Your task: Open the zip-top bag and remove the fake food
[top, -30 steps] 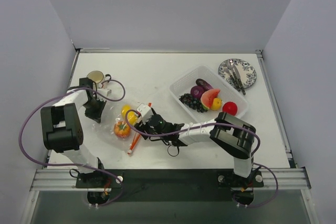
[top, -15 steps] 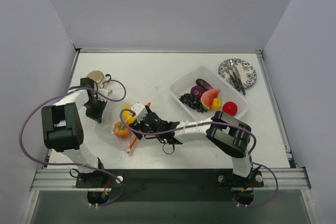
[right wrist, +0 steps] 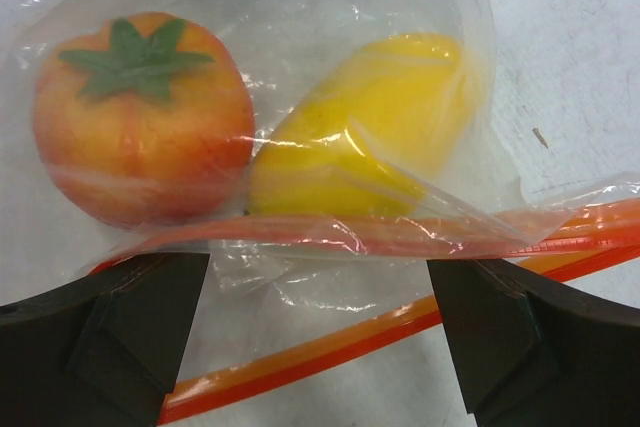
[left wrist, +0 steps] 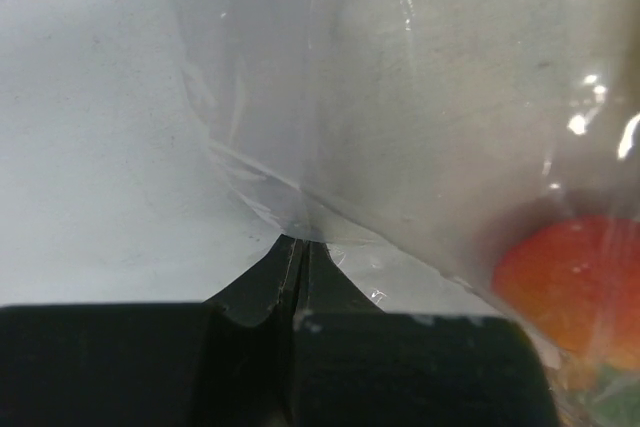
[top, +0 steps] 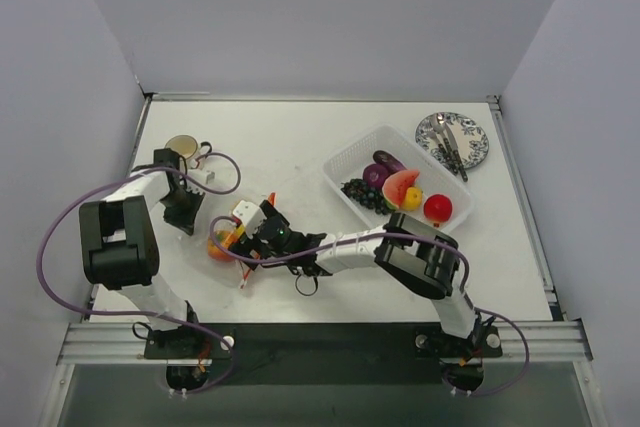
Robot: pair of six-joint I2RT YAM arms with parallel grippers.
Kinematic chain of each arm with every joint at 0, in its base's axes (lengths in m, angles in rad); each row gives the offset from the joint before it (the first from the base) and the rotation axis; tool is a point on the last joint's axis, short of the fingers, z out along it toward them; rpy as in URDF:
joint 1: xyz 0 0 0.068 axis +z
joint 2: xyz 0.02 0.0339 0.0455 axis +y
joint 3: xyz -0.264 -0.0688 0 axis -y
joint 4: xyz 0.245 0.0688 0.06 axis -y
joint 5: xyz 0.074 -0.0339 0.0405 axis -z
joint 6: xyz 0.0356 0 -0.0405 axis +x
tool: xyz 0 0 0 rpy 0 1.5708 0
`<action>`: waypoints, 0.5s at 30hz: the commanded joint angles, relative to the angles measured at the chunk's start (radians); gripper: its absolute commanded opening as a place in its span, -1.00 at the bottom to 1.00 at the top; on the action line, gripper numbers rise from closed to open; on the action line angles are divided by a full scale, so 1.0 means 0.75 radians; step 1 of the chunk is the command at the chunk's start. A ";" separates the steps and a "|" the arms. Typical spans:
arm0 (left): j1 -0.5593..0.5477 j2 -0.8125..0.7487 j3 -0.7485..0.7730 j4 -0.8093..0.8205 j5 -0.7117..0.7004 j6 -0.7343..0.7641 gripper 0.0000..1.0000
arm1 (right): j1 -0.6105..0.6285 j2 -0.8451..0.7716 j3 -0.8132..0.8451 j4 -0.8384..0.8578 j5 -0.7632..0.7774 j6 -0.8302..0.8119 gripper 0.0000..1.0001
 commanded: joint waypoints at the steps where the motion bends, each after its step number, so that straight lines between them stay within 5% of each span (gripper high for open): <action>1: -0.014 0.002 0.027 -0.008 0.040 0.011 -1.00 | -0.050 0.086 0.086 0.143 0.014 -0.032 0.98; 15: -0.073 0.037 0.004 -0.020 0.065 0.032 -1.00 | -0.052 0.294 0.259 0.375 0.246 -0.163 1.00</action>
